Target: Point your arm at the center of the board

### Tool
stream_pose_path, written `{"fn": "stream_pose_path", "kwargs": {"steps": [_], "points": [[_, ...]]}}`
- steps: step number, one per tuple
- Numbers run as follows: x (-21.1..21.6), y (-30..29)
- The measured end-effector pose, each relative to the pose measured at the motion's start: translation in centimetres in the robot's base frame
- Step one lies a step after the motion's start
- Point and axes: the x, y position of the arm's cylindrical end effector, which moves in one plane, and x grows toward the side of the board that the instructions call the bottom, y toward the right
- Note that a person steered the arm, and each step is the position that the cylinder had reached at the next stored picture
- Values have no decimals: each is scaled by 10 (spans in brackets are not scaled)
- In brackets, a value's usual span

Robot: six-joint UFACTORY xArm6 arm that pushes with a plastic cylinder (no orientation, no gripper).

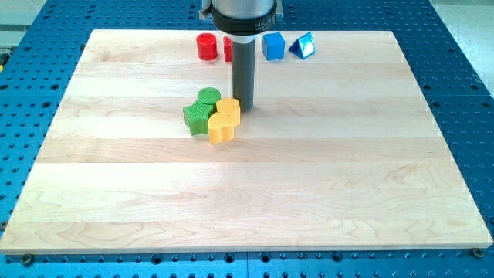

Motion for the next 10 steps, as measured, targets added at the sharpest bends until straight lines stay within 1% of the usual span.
{"fn": "stream_pose_path", "kwargs": {"steps": [2,3,4,5,10], "points": [[5,5],[5,21],[16,48],[49,46],[51,38]]}}
